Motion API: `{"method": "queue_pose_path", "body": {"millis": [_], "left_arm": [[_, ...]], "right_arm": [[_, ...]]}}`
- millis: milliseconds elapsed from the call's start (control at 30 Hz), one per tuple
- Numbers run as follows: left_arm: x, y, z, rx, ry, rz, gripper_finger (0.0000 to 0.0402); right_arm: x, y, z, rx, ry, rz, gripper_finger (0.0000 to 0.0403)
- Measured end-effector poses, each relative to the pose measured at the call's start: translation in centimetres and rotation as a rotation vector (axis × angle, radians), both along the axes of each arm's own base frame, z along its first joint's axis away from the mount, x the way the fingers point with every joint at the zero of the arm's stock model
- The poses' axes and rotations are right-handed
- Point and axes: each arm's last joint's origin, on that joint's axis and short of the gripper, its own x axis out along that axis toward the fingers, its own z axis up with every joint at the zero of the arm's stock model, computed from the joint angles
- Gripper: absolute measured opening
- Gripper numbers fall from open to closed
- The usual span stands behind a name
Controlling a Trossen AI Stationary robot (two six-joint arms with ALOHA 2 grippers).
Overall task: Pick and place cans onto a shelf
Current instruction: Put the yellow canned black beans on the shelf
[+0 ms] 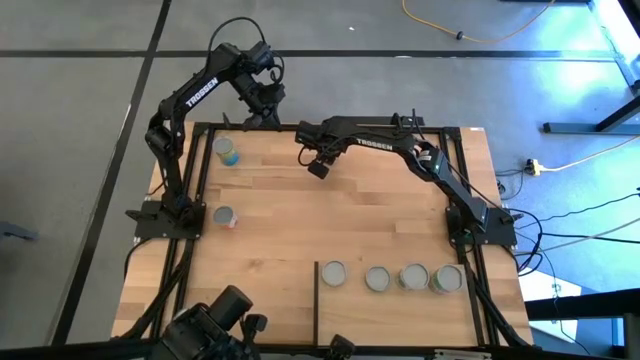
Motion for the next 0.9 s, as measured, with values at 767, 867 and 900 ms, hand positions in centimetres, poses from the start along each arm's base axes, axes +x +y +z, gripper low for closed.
{"method": "queue_pose_path", "body": {"millis": [767,867,900], "left_arm": [[0.0,0.0,0.0,0.0,0.0,0.0,0.0],[-0.01,0.01,0.0,0.0,0.0,0.0,0.0],[-0.01,0.01,0.0,0.0,0.0,0.0,0.0]], "right_arm": [[0.07,0.81,-0.04,0.011,0.034,0.058,0.0079],[0.11,0.78,-0.03,0.005,0.032,0.061,0.0092],[0.16,0.77,-0.02,0.004,0.027,0.061,0.0093]]}}
